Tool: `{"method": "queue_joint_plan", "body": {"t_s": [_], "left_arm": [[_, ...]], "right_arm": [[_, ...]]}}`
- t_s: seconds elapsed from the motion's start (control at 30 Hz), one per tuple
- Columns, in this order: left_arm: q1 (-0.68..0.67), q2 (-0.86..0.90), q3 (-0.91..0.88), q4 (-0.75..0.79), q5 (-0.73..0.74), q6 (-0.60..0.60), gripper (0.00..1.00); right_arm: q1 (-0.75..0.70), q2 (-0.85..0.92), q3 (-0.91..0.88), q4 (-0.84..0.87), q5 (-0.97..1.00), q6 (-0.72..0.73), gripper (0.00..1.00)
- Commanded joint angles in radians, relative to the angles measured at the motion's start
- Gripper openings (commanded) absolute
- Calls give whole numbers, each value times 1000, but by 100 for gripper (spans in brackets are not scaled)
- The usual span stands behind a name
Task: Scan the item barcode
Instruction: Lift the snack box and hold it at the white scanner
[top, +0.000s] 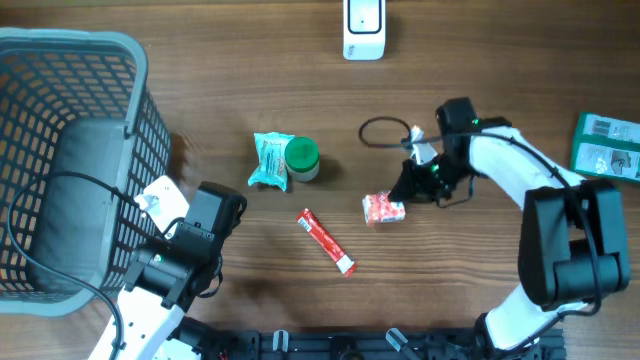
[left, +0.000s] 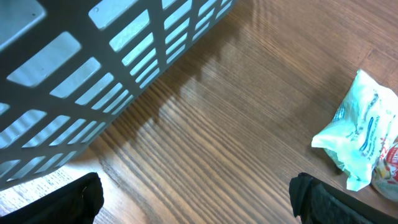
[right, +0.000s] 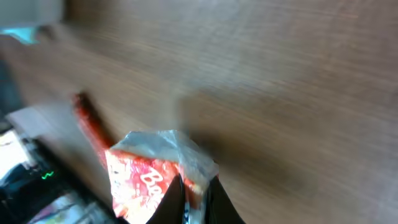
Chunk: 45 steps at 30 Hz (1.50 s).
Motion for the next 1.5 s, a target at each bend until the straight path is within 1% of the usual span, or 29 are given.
{"method": "queue_joint_plan", "body": {"t_s": [0.0,0.1,0.17,0.23,0.3,0.63,0.7,0.77,0.8,0.83,0.93,1.1,1.2,1.27,1.33,1.47], "left_arm": [[4,-6,-3,0,-3,8,100],[4,-6,-3,0,-3,8,100],[4,-6,-3,0,-3,8,100],[4,-6,-3,0,-3,8,100],[4,-6,-3,0,-3,8,100],[4,-6,-3,0,-3,8,100],[4,-6,-3,0,-3,8,100],[4,-6,-3,0,-3,8,100],[4,-6,-3,0,-3,8,100],[4,-6,-3,0,-3,8,100],[4,-6,-3,0,-3,8,100],[4,-6,-3,0,-3,8,100],[4,-6,-3,0,-3,8,100],[4,-6,-3,0,-3,8,100],[4,-6,-3,0,-3,8,100],[4,-6,-3,0,-3,8,100]], "right_arm": [[-18,-20,129,-141,-79,119,4],[-18,-54,147,-256,-103,375,4],[-18,-58,147,-333,-182,429,4],[-13,-58,145,-388,-226,440,4],[-10,-58,144,-416,-230,440,4],[-10,-58,144,-412,-230,442,4],[-10,-58,144,-366,-230,484,4],[-10,-58,144,-235,-227,565,4],[-10,-58,144,-147,-201,610,4],[-10,-58,144,-22,-139,623,4],[-10,-58,144,212,4,613,4],[-10,-56,144,584,135,617,4],[-10,-56,144,757,333,614,4],[-10,-55,142,842,473,612,4],[-10,-53,142,911,522,603,4],[-6,-21,142,1094,524,489,4]]}}
